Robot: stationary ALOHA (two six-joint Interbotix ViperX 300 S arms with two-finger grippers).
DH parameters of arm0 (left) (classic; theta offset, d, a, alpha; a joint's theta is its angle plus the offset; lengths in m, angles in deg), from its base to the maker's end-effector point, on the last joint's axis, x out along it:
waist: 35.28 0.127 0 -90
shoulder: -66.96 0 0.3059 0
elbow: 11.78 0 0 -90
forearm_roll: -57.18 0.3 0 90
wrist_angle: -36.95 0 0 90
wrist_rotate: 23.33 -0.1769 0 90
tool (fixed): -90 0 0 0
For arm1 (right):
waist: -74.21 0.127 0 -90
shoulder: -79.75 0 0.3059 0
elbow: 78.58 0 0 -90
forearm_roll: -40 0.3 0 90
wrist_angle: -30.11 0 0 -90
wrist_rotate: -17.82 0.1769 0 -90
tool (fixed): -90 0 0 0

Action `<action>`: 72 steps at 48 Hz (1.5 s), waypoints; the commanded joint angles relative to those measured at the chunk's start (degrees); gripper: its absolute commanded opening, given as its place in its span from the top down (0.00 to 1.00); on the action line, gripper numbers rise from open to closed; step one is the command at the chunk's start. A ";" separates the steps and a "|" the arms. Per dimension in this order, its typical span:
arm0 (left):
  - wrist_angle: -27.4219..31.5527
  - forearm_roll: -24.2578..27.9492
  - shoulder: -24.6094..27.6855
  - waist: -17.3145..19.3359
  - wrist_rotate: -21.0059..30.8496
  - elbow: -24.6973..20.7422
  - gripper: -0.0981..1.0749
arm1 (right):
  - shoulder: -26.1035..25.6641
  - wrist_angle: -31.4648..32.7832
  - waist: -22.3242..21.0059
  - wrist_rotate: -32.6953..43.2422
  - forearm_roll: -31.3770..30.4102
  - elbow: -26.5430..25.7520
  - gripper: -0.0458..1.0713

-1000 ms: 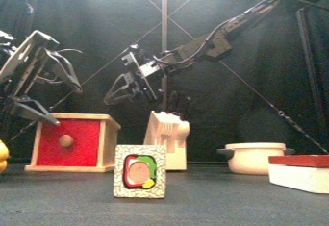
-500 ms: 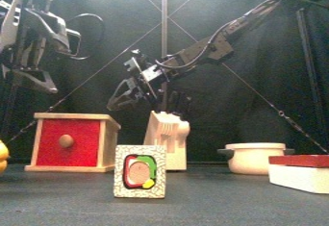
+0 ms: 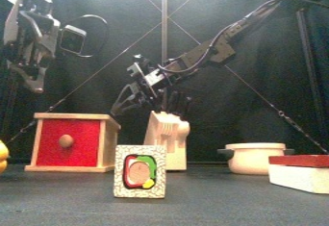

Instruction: Grab drawer handle

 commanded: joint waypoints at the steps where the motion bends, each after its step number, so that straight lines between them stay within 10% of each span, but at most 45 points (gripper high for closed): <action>1: 0.00 9.84 -1.93 -1.41 10.99 -0.97 0.09 | -3.16 0.00 -0.26 -0.09 0.00 -0.70 0.47; 14: -2.11 30.59 -3.08 -8.53 42.45 3.08 0.09 | -3.25 0.00 -0.26 -0.09 -0.09 -1.32 0.47; 30: -3.25 50.27 -0.62 -12.22 67.06 5.62 0.09 | -2.37 0.09 -0.62 -0.18 -0.09 -2.64 0.47; 72: -9.14 53.26 5.80 -9.58 71.72 5.62 0.09 | 3.08 0.53 -2.02 -3.60 3.78 -4.13 0.47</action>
